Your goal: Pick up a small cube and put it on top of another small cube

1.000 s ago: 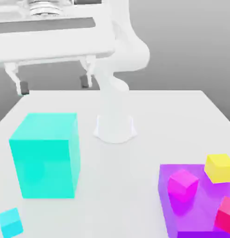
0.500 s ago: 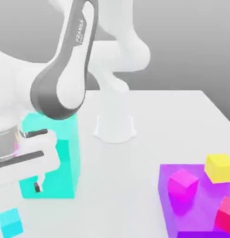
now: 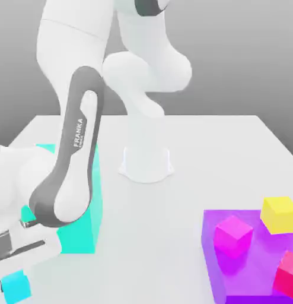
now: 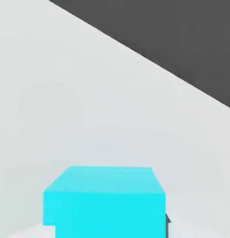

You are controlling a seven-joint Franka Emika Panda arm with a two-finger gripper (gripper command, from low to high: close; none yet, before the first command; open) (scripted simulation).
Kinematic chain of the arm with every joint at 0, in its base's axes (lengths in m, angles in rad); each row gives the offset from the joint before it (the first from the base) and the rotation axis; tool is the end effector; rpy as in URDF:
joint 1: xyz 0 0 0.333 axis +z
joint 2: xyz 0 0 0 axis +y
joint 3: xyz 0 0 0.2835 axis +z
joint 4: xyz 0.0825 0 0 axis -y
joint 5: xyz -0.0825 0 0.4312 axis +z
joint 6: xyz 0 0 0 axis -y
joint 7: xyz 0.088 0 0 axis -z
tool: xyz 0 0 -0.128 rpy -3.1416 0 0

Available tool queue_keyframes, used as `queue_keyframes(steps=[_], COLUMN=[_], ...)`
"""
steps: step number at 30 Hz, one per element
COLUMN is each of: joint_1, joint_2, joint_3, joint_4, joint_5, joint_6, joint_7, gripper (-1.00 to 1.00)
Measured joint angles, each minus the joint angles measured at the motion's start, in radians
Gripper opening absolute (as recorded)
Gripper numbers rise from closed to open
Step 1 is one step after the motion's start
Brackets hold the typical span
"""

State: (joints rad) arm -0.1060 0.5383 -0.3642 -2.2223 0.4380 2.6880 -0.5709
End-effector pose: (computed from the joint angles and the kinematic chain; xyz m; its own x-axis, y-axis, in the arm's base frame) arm 0.4655 -0.2773 0.0520 0.9687 -0.2482 -0.0046 -0.2482 -0.9687 -0.0041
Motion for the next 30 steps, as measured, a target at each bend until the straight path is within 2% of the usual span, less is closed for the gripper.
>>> queue_keyframes(steps=[4,17,22,24,26,29,30], joint_1=[0.076,0.428,0.678,0.729,0.756,0.761,0.761], joint_2=[-0.128,-0.422,-0.56,-0.612,-0.62,-0.544,-0.528], joint_3=[-0.048,0.212,0.316,0.34,0.357,0.357,0.357], joint_4=[-0.038,-0.146,-0.193,-0.212,-0.233,-0.266,-0.272], joint_5=[-0.096,-0.302,-0.382,-0.412,-0.429,-0.435,-0.436], joint_6=[-0.082,-0.25,-0.319,-0.34,-0.319,-0.208,-0.186], joint_7=[0.054,0.005,-0.035,-0.049,-0.058,-0.06,-0.06], gripper=[-1.0,-1.0,-1.0,-1.0,-1.0,-1.0,1.0])
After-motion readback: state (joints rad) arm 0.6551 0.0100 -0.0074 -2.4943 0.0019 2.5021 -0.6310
